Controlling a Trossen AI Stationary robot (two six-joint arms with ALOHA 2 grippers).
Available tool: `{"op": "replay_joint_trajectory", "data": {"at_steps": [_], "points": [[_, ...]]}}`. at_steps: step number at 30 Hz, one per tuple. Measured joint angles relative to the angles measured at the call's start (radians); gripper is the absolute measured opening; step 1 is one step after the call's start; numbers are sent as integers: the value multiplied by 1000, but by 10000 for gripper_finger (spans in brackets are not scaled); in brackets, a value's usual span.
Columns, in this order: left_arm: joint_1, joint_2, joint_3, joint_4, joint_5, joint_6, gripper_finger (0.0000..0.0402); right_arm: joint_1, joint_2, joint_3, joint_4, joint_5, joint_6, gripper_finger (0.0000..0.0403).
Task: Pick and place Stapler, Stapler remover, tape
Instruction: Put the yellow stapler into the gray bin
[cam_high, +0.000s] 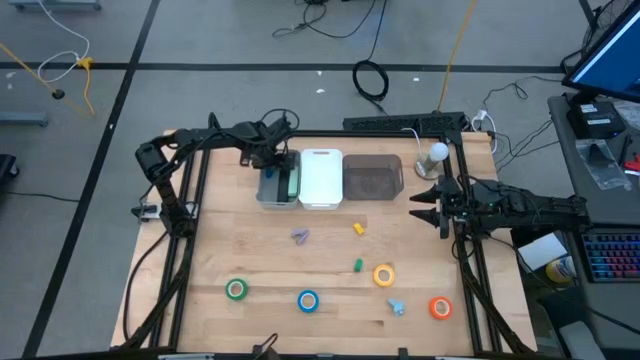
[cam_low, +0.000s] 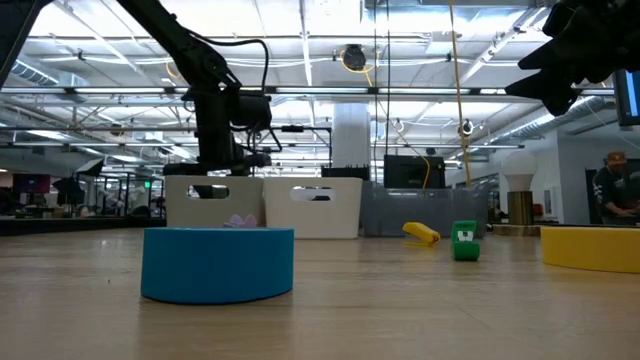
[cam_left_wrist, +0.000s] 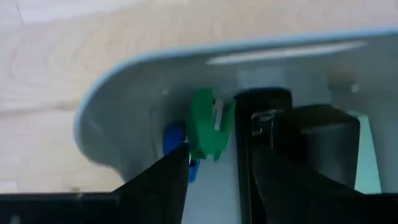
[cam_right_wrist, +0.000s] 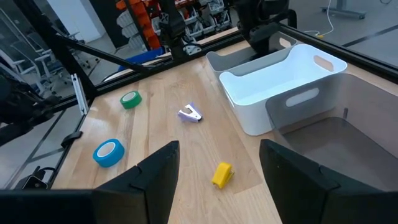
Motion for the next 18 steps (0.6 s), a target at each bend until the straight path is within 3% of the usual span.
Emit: {"op": "replay_joint_trajectory", "data": {"at_steps": [9,18], "points": [[0,-53,0,-92,-3,0,147,0,0,0,0,-49,-2,215],[-17,-279,0,-83,-53,-42,140,0,0,0,0,-78,-3,215]]}}
